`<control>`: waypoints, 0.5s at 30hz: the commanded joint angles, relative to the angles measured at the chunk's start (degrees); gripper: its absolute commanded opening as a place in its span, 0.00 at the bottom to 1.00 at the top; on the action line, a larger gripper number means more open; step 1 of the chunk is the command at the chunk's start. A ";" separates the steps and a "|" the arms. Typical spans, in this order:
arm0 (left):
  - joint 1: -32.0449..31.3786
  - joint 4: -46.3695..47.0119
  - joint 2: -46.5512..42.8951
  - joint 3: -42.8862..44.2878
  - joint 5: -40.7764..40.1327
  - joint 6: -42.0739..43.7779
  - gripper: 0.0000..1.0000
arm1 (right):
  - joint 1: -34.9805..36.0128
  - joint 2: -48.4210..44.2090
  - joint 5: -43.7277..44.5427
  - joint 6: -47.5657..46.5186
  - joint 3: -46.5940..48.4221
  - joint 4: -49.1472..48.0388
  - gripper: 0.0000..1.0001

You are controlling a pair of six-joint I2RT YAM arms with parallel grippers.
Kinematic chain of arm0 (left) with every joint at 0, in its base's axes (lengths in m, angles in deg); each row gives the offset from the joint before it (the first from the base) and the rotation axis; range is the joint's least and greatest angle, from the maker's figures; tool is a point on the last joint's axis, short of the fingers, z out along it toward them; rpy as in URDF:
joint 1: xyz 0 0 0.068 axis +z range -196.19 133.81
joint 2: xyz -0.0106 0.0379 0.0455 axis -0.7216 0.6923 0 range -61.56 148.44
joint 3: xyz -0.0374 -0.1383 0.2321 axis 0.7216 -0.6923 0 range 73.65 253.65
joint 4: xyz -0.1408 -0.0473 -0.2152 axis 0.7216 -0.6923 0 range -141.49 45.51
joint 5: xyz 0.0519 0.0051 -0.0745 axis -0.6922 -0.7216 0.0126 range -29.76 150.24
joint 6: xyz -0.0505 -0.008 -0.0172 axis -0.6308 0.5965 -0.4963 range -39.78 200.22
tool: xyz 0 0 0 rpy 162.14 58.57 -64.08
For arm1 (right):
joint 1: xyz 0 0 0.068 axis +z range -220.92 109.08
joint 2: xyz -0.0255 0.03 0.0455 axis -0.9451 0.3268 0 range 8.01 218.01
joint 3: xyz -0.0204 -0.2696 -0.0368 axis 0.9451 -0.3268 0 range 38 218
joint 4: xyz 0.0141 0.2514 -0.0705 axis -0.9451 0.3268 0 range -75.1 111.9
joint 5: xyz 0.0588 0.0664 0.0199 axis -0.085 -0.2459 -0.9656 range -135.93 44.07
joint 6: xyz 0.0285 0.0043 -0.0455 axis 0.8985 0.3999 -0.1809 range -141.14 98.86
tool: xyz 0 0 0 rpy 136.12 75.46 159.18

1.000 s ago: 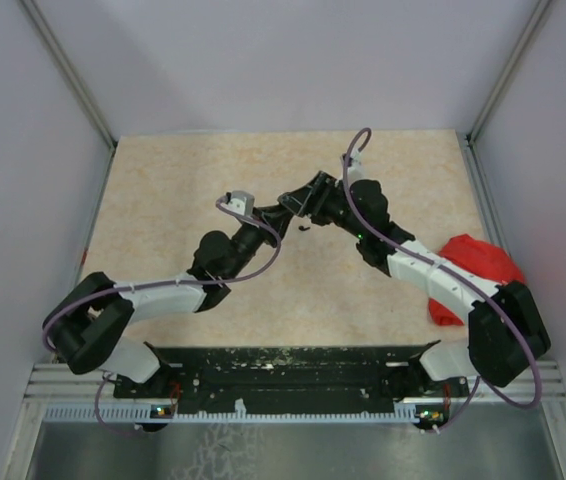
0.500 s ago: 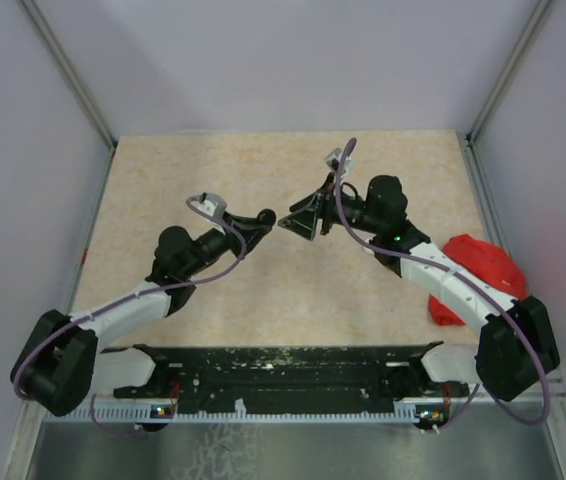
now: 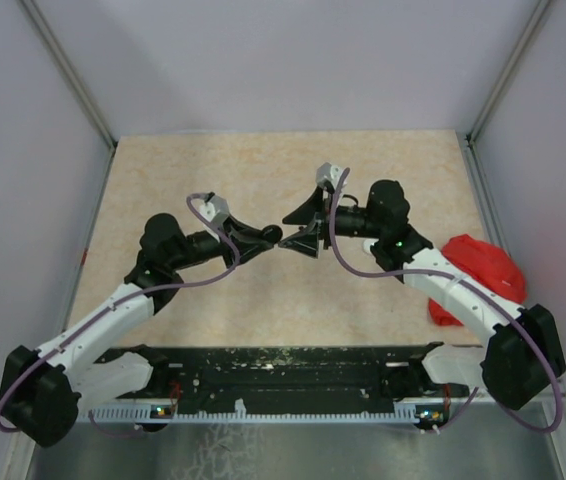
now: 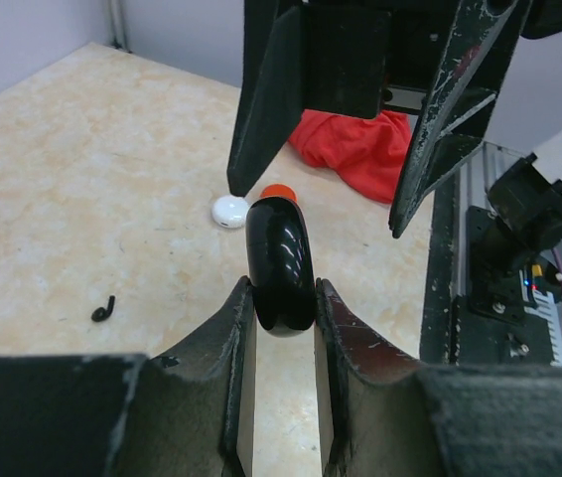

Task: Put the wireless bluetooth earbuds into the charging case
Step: Pick up the charging case at the center of the board.

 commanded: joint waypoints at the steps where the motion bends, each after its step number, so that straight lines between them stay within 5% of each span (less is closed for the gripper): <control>1: 0.30 -1.98 -0.51 0.73 6.71 0.98 0.01 | 1.43 -0.55 -0.87 -4.48 -0.06 -1.83 0.61; 15: 0.34 3.04 -0.16 -0.56 11.31 -1.31 0.01 | 2.62 0.60 -0.91 -8.87 1.36 3.33 0.58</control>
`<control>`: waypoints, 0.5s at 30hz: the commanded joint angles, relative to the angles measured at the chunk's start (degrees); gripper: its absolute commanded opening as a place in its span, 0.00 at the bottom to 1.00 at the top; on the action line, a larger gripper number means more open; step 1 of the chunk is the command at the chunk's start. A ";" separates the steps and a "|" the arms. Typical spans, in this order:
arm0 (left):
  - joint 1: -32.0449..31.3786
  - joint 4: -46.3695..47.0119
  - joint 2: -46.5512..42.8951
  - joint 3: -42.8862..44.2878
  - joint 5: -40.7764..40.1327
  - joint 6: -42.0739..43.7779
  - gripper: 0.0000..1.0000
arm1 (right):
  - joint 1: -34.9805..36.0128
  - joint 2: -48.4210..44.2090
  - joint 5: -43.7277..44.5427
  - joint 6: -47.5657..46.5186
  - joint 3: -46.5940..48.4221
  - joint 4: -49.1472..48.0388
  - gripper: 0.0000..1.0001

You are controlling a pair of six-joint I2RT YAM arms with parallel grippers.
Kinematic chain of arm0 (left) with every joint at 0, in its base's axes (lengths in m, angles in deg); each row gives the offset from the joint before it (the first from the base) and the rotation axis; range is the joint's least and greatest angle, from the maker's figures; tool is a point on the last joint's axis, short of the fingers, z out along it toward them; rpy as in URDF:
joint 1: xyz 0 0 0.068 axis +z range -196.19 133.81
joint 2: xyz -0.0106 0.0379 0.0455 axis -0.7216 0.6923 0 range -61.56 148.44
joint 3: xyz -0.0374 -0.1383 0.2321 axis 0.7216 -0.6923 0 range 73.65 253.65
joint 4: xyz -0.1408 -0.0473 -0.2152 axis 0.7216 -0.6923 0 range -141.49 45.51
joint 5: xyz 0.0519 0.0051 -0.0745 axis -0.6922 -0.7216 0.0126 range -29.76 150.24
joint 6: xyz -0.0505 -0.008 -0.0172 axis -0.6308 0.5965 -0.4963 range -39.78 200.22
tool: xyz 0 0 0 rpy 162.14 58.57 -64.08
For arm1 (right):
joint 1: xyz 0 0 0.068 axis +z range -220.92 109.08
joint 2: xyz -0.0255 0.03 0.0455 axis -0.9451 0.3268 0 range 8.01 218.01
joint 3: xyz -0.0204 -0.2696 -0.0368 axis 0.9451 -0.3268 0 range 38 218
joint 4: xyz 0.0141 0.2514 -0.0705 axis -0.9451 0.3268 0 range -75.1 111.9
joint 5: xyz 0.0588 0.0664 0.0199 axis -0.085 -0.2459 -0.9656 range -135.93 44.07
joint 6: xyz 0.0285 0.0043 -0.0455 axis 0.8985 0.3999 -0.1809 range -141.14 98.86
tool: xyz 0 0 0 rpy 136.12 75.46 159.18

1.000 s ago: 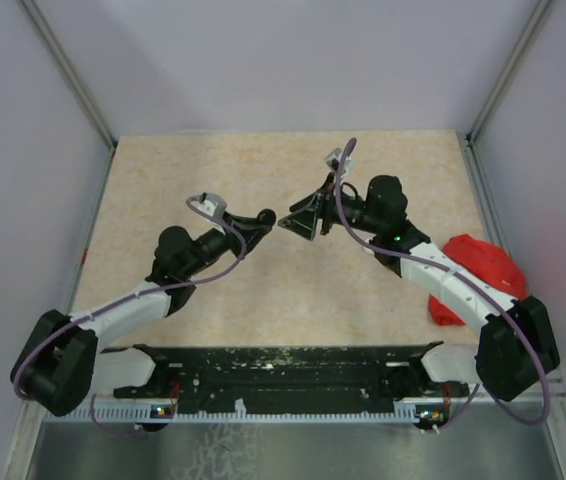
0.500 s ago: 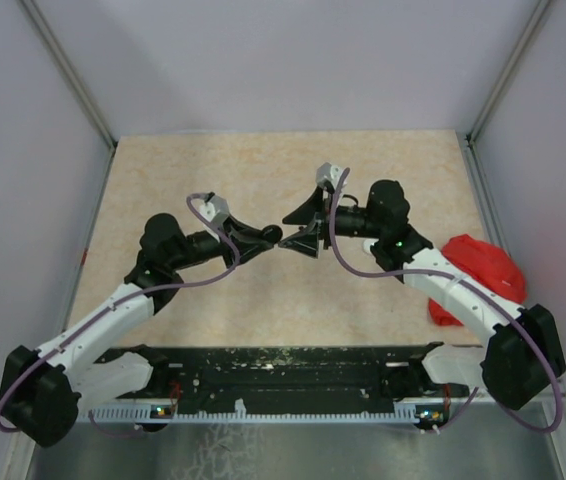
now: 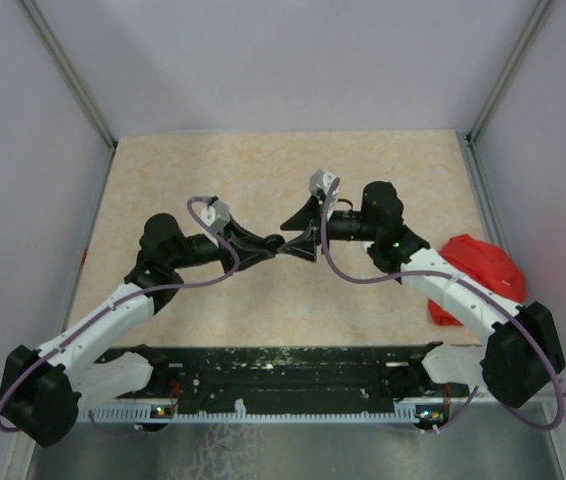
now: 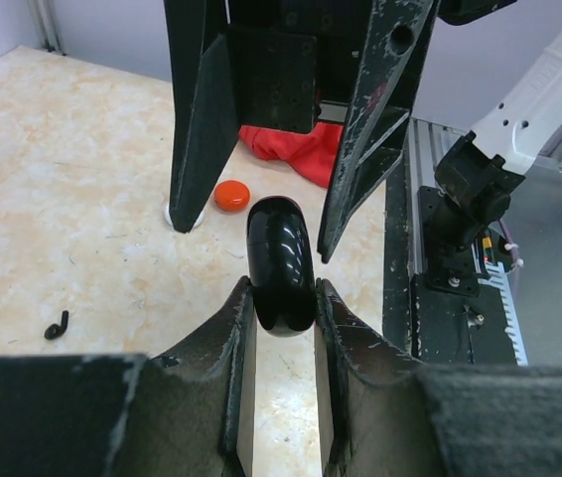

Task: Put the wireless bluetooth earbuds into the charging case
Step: Pick up the charging case at the center of the board.

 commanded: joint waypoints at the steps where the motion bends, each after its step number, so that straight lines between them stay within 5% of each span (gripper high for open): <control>1: 0.18 3.13 0.06 -0.50 2.83 -1.15 0.01 | 0.74 0.15 -0.18 -2.66 1.40 0.11 0.58; 15: 0.15 -1.27 0.78 -0.01 4.41 1.45 0.01 | -0.27 -3.33 13.02 -1.20 0.41 0.17 0.51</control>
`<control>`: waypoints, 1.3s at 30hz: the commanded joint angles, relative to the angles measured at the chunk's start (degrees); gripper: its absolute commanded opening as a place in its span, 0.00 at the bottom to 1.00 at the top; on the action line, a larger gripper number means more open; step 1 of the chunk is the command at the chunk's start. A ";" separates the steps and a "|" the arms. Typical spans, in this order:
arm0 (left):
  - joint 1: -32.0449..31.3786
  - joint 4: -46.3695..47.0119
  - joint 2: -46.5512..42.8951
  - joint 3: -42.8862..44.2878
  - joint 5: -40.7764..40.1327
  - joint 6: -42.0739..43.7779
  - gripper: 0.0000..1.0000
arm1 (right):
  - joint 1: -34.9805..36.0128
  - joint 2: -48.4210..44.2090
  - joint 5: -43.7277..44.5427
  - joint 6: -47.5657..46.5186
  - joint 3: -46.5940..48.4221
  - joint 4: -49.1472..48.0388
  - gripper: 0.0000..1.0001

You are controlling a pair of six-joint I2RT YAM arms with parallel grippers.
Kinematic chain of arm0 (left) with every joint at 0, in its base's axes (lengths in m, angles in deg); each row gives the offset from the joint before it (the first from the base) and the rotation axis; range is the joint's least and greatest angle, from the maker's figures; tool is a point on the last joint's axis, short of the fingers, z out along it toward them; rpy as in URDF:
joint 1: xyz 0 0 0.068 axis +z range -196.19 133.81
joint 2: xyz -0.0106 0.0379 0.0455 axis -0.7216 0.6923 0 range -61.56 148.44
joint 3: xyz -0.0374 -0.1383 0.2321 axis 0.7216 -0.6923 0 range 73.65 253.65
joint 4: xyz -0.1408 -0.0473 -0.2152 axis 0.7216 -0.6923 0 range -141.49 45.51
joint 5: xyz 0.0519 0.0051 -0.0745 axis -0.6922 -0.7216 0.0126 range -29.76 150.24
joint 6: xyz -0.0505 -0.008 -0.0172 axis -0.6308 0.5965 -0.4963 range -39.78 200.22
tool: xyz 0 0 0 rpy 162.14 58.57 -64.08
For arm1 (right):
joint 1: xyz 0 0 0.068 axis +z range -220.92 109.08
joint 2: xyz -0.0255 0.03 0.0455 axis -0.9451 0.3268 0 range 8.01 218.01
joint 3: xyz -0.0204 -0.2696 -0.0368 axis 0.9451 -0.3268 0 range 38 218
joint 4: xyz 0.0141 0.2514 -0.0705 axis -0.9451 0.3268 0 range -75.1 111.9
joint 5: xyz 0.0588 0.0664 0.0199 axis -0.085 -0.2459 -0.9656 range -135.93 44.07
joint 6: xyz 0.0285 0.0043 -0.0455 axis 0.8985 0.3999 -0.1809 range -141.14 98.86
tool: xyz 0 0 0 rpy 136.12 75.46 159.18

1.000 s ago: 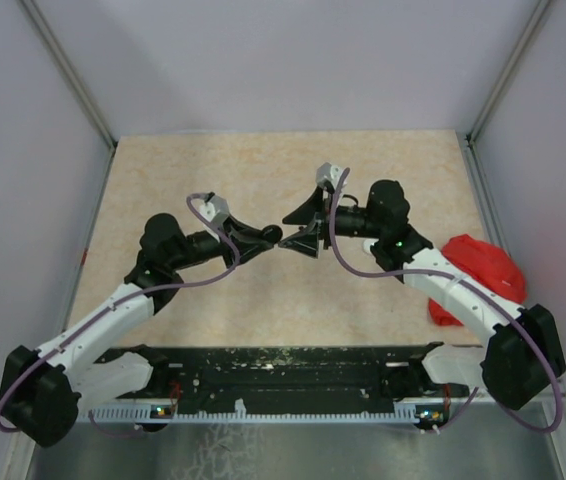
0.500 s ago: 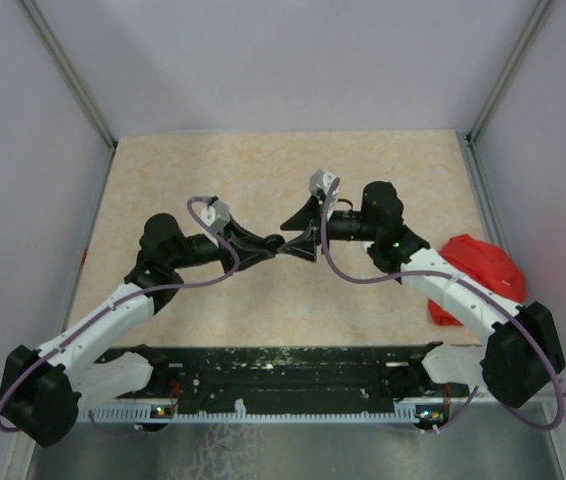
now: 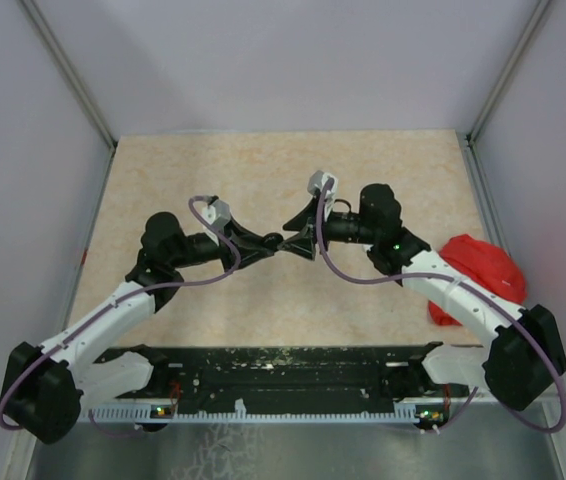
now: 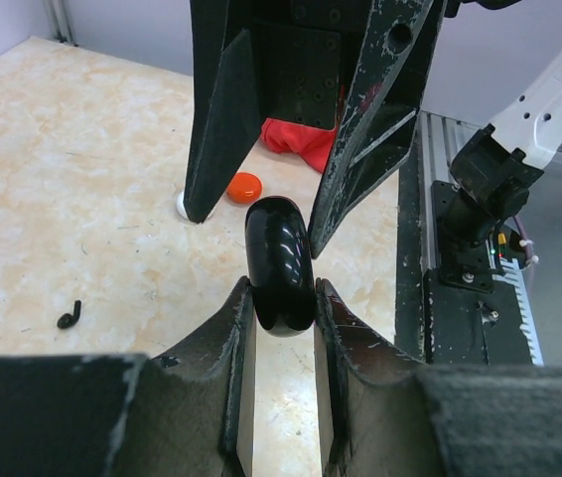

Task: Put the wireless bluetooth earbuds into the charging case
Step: Pick up the charging case at the center of the board.

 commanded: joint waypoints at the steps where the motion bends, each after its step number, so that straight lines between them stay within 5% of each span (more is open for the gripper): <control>1: -0.35 -2.09 -0.22 0.45 3.85 1.61 0.00 | -1.37 -3.03 6.23 1.01 0.15 -4.74 0.51; 12: -0.52 -6.15 -1.91 0.49 -1.00 9.61 0.01 | -2.82 -2.94 0.53 6.13 2.38 -3.37 0.53; 20: -7.14 -12.41 -8.10 -0.11 -26.13 28.72 0.01 | -2.42 0.99 8.37 21.87 11.92 12.70 0.59; 28: -14.54 -8.04 -6.66 -1.14 -44.26 42.56 0.01 | -1.96 4.26 12.01 37.51 14.16 14.86 0.58; 39: -16.54 -2.71 -2.13 -0.67 -44.23 46.60 0.01 | -1.10 6.63 10.76 44.53 13.49 11.27 0.59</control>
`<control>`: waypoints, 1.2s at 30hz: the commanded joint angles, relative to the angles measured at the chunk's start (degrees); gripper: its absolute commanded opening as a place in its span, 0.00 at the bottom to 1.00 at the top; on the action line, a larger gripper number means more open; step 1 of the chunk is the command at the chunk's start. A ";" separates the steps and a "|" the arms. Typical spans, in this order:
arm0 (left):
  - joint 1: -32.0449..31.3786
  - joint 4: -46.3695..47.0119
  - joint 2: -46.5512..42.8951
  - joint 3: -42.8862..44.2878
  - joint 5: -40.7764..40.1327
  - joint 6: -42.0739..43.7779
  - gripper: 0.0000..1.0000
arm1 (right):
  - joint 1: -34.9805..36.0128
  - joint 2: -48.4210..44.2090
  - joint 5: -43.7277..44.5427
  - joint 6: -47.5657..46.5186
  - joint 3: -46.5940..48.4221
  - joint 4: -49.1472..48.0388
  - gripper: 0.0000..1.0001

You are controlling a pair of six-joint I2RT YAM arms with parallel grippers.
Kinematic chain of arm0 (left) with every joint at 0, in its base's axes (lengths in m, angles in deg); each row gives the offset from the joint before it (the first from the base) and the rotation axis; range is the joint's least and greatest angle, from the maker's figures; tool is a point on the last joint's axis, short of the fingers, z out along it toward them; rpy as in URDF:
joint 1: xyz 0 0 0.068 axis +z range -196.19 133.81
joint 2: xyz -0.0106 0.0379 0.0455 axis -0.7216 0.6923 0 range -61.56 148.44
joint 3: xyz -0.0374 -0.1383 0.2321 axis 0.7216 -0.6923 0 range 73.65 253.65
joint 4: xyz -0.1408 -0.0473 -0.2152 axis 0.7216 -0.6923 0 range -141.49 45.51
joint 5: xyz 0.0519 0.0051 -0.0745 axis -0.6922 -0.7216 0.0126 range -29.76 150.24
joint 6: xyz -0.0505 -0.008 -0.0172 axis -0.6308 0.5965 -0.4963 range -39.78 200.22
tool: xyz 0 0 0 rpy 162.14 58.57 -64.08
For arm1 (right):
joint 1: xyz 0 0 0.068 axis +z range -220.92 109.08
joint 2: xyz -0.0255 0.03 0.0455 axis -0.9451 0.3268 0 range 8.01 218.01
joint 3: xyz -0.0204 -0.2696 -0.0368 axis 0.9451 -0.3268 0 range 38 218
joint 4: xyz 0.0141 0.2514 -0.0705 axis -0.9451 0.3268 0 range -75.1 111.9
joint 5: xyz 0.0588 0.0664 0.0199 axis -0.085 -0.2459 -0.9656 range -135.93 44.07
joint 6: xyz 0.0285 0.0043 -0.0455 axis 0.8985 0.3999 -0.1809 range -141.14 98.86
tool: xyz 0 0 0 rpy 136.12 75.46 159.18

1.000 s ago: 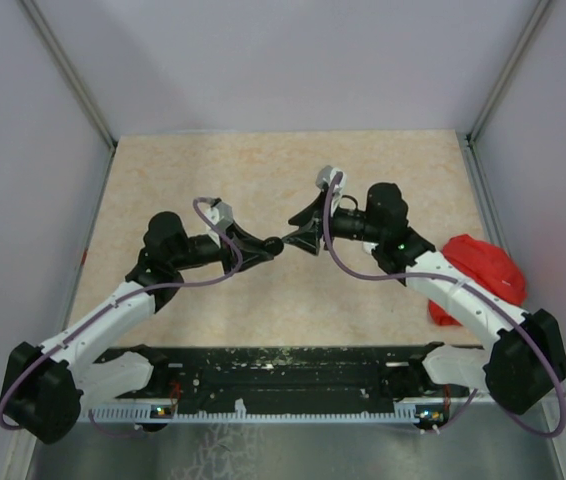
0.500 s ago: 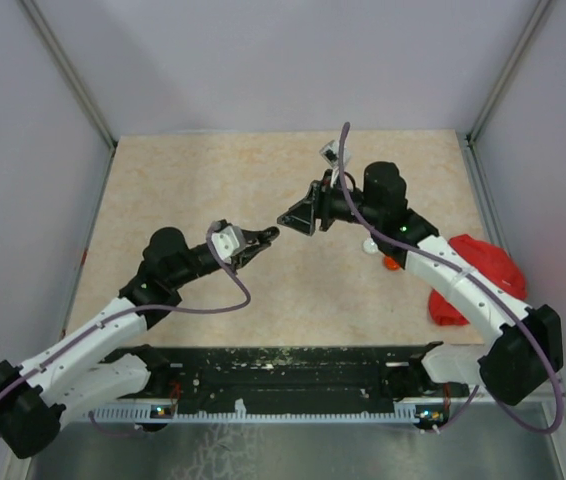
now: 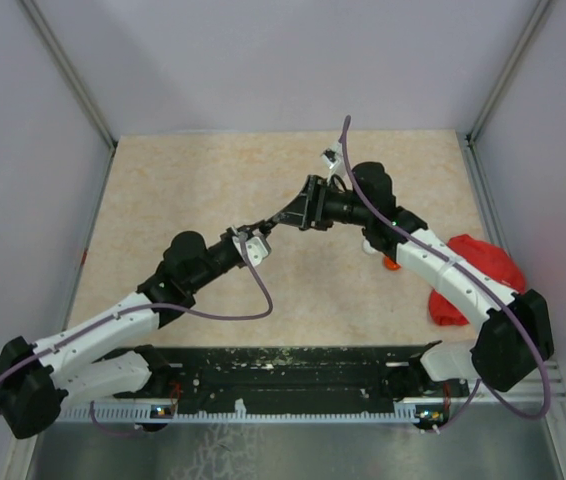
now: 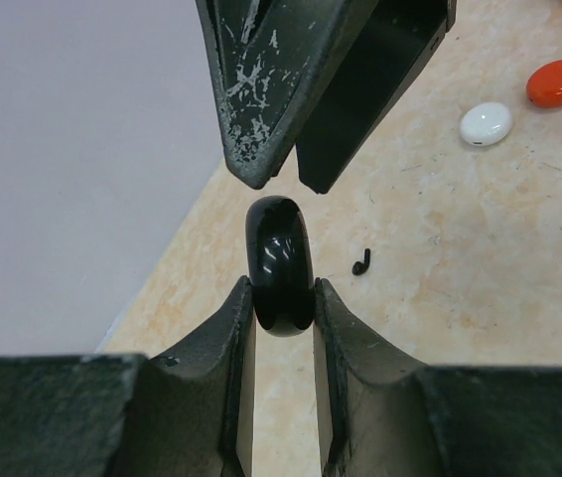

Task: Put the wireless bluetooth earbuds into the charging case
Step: Pick up the charging case at the center of the board.

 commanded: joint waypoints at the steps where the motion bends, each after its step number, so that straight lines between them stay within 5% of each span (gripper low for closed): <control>1: -0.47 4.54 0.64 -0.20 -0.23 1.31 0.01 | 0.83 1.33 -1.60 4.62 2.42 -4.20 0.59; 18: -0.51 6.82 2.19 -2.07 2.83 -0.63 0.01 | 1.24 4.73 -3.73 9.42 3.29 -6.50 0.57; 36: 1.32 -5.22 -0.03 2.05 16.62 -8.06 0.01 | -2.25 -8.04 -22.25 -45.44 -9.51 -12.30 0.60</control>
